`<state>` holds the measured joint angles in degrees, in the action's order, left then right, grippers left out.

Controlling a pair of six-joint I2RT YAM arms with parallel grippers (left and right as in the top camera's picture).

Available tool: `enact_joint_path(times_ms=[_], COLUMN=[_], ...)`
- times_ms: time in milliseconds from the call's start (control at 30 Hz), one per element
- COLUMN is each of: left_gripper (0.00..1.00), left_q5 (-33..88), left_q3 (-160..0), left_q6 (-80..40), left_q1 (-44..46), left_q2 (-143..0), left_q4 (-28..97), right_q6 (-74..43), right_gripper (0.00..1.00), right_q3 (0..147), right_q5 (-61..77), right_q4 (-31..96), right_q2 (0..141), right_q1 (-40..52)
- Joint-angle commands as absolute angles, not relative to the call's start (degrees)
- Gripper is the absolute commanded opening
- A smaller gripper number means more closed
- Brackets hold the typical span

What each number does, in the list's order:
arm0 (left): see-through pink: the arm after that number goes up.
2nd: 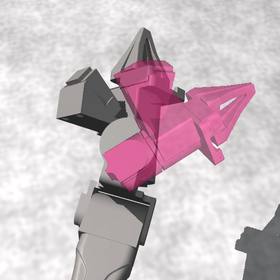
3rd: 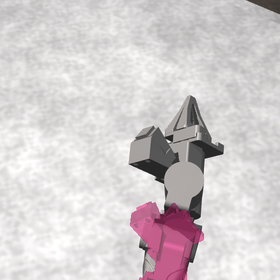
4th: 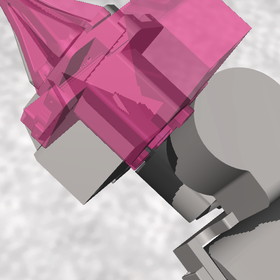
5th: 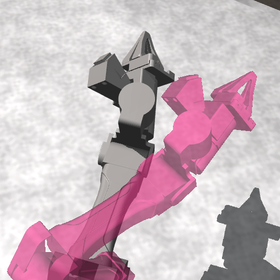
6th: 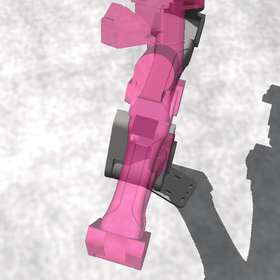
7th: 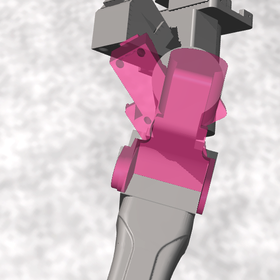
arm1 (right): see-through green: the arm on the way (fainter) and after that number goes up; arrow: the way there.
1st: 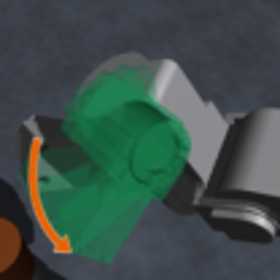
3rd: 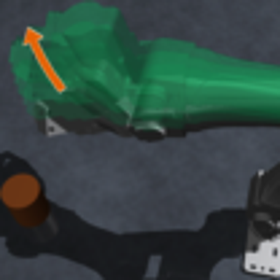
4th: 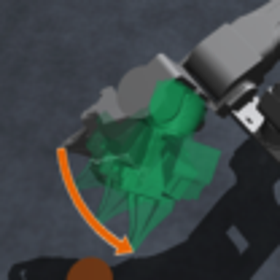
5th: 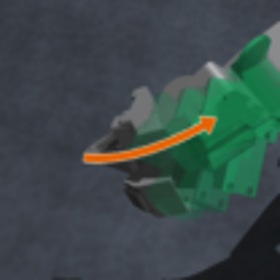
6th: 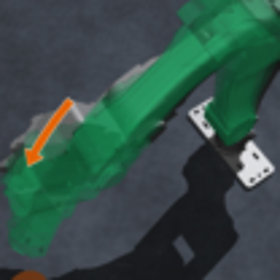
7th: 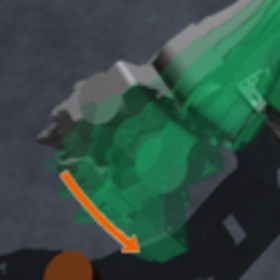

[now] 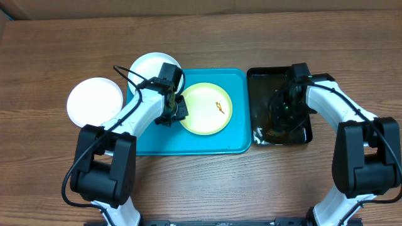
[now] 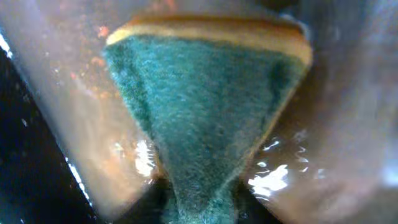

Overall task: Clean dirty plates on tray and stack at the side
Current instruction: 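Dip and rub the sponge in the water with the right gripper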

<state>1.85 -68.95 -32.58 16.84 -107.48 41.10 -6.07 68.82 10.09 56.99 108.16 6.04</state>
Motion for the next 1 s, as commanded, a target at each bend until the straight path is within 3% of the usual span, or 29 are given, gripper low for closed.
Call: enact_joint_path(times_ms=[0,233,267,300,333,467,500,600,967], left_gripper=[0.34,0.33,0.33,0.32,0.29,0.28,0.29,0.29,0.29], left_q5=[1.1,1.5,1.5,1.5,1.5,1.3,1.3,1.3,0.9], left_q3=[-69.5,-69.5,-69.5,-69.5,-69.5,-69.5,-69.5,-69.5,-69.5], left_q6=[-32.1,-32.2,-32.1,-32.1,-32.1,-32.1,-32.1,-32.1,-32.1], left_q1=[17.0,17.2,17.3,17.4,17.5,17.8,17.8,17.8,19.0], left_q2=[-108.1,-108.1,-108.1,-108.2,-108.2,-108.2,-108.3,-108.4,-108.4], left_q4=[41.1,40.3,40.4,40.4,40.4,40.4,40.4,40.6,41.1], right_q6=[-5.8,-5.8,-5.9,-6.1,-6.0,-6.0,-6.0,-6.0,-6.0], right_gripper=[0.63,0.69,0.74,0.98,1.0,1.0,0.95,0.66,0.64], right_q3=[68.6,68.6,68.6,68.6,68.6,68.6,68.6,68.6,68.6], right_q5=[10.0,10.0,10.0,10.7,11.9,12.0,11.9,11.2,11.2], right_q4=[55.6,50.2,49.9,49.8,49.8,50.9,51.0,51.1,51.3], right_q2=[106.8,106.8,106.8,106.8,106.8,106.8,106.8,106.8,106.8], right_q1=[6.0,6.0,6.0,6.0,6.0,6.0,6.0,6.0,6.0])
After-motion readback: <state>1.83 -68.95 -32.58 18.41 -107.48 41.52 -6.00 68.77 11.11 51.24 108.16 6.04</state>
